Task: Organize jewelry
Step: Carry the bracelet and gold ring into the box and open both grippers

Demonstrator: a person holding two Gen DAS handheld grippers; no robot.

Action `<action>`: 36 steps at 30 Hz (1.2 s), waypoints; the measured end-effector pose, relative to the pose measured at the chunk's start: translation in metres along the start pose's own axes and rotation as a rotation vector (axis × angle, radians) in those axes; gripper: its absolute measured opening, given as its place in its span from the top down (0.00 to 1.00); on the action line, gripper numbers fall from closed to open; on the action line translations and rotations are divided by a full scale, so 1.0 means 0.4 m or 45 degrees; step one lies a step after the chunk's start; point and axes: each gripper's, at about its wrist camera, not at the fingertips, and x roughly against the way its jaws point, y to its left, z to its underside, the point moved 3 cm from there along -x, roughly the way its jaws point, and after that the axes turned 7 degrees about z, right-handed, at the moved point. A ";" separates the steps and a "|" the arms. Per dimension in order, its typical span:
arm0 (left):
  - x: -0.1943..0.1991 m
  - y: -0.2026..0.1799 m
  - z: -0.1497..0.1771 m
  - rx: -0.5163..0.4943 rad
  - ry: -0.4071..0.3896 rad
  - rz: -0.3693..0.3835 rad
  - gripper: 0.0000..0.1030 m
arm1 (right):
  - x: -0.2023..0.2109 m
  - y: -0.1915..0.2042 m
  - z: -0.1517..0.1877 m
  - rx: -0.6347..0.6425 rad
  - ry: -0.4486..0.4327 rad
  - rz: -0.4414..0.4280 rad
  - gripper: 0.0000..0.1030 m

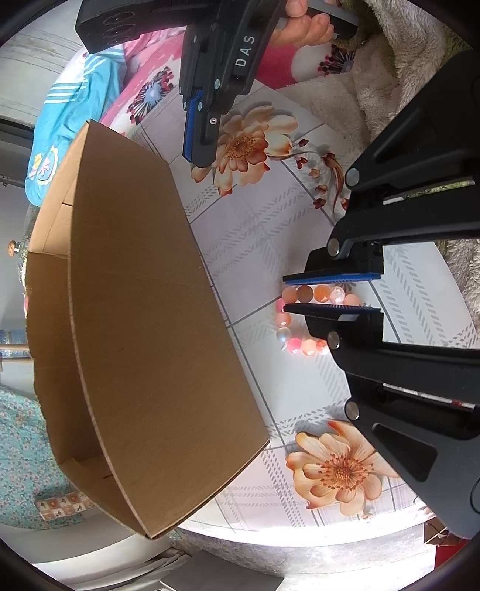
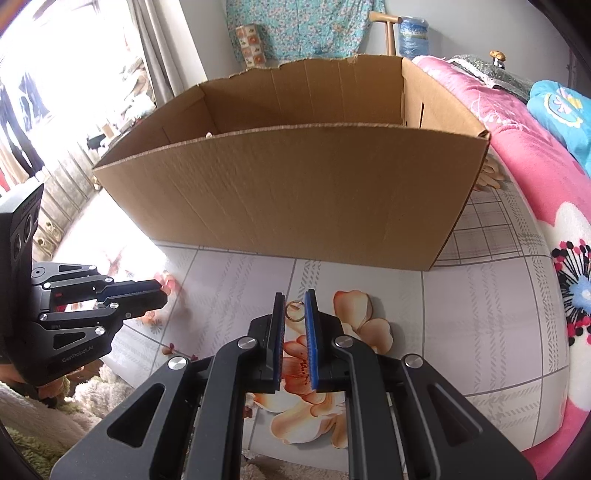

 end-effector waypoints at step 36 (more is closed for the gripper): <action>0.243 0.041 -0.360 -0.144 -0.343 0.137 0.92 | 0.175 -0.097 -0.332 -0.037 -0.364 -0.192 0.89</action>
